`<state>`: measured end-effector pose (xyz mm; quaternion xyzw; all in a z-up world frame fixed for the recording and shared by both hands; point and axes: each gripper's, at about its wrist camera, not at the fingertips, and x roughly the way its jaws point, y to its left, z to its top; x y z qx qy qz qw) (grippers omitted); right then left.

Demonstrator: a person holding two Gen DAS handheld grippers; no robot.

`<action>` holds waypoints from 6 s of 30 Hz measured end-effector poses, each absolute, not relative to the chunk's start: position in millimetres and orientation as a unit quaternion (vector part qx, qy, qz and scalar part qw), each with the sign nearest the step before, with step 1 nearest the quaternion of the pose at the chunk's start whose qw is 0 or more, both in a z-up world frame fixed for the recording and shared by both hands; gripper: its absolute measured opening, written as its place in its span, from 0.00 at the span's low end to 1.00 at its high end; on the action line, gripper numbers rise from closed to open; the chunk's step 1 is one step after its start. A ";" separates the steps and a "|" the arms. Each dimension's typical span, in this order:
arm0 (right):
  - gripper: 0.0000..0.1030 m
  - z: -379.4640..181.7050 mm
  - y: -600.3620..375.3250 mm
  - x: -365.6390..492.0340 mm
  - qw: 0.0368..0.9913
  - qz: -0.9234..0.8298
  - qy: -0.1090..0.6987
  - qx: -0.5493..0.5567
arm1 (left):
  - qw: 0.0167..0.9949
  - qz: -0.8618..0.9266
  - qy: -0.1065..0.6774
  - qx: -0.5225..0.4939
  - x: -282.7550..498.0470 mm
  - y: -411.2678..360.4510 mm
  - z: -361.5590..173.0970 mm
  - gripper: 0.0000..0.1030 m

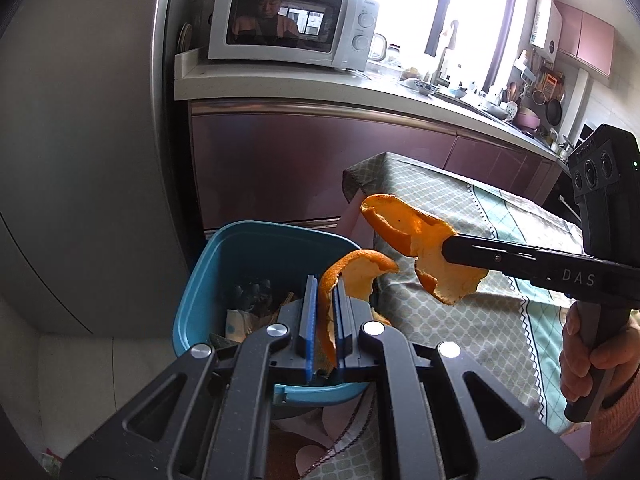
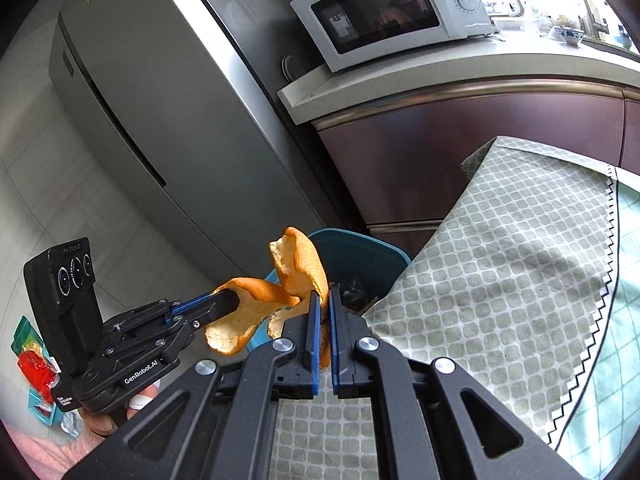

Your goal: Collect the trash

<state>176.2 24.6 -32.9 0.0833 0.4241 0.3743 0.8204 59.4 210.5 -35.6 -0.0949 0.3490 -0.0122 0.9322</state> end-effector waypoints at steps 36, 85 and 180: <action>0.07 -73.2 91.7 210.9 0.802 0.352 0.482 0.029 | 0.908 0.028 0.404 -0.111 109.6 230.0 -96.4 0.09; 0.94 -1.3 -79.1 8.8 0.977 0.100 0.186 -0.013 | 0.984 0.006 0.175 -0.025 -42.4 107.3 0.7 0.95; 0.94 -7.8 -122.1 -18.1 0.986 0.032 0.163 0.010 | 0.990 0.030 0.139 -0.012 -45.2 93.6 7.7 0.95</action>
